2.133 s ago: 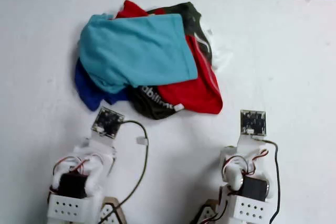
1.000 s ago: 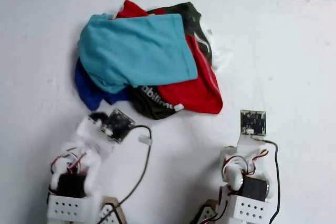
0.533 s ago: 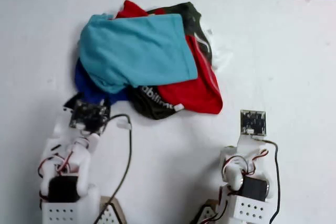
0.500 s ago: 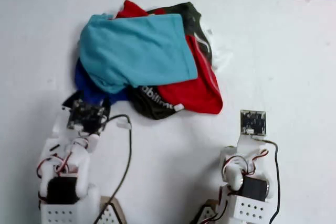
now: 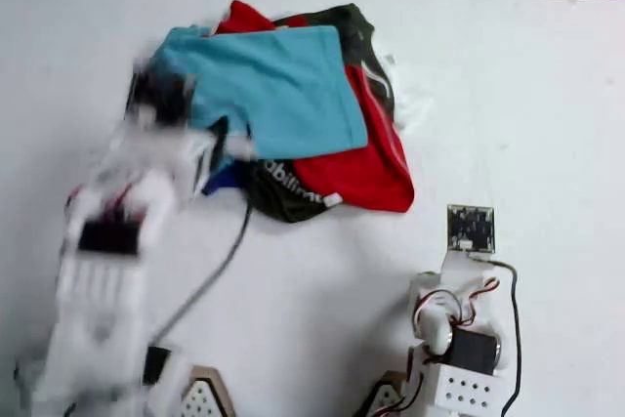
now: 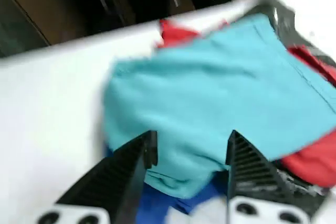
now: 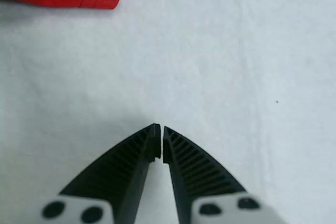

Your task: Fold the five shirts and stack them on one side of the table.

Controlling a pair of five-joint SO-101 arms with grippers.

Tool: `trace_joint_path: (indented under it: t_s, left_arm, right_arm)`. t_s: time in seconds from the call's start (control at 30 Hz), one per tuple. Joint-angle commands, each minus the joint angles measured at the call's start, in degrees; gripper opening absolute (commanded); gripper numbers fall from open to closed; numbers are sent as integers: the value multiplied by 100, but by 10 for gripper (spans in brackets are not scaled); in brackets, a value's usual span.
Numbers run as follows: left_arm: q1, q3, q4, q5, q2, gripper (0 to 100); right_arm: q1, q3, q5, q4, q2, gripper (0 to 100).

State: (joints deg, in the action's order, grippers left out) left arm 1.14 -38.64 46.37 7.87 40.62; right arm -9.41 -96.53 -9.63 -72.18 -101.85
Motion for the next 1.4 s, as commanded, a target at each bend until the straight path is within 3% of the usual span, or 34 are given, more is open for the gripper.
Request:
trace_joint_path:
  t_s: [0.0, 0.23, 0.7, 0.8, 0.93, 1.1, 1.37]
  left_arm:
    - [-237, 2018, 976, -615, -2251, 303]
    - [-369, 4330, 2163, -905, -4580, 346]
    - [-440, 6545, 2031, -897, -8044, 342]
    - [-404, 6826, 2110, -809, -8554, 275]
    - [-316, 7336, 2629, -316, -8703, 15]
    - [229, 7705, 3138, -360, -8642, 29]
    - [1925, 9481, 4800, -334, -8633, 25]
  right_arm:
    - [22, -44, 35, -48, -84, 18]
    - [22, -44, 35, -48, -84, 18]
    - [22, -44, 35, -48, -84, 18]
    - [22, -44, 35, -48, -84, 18]
    - [22, -44, 35, -48, -84, 18]
    - [22, -44, 35, -48, -84, 18]
    - [22, -44, 35, -48, -84, 18]
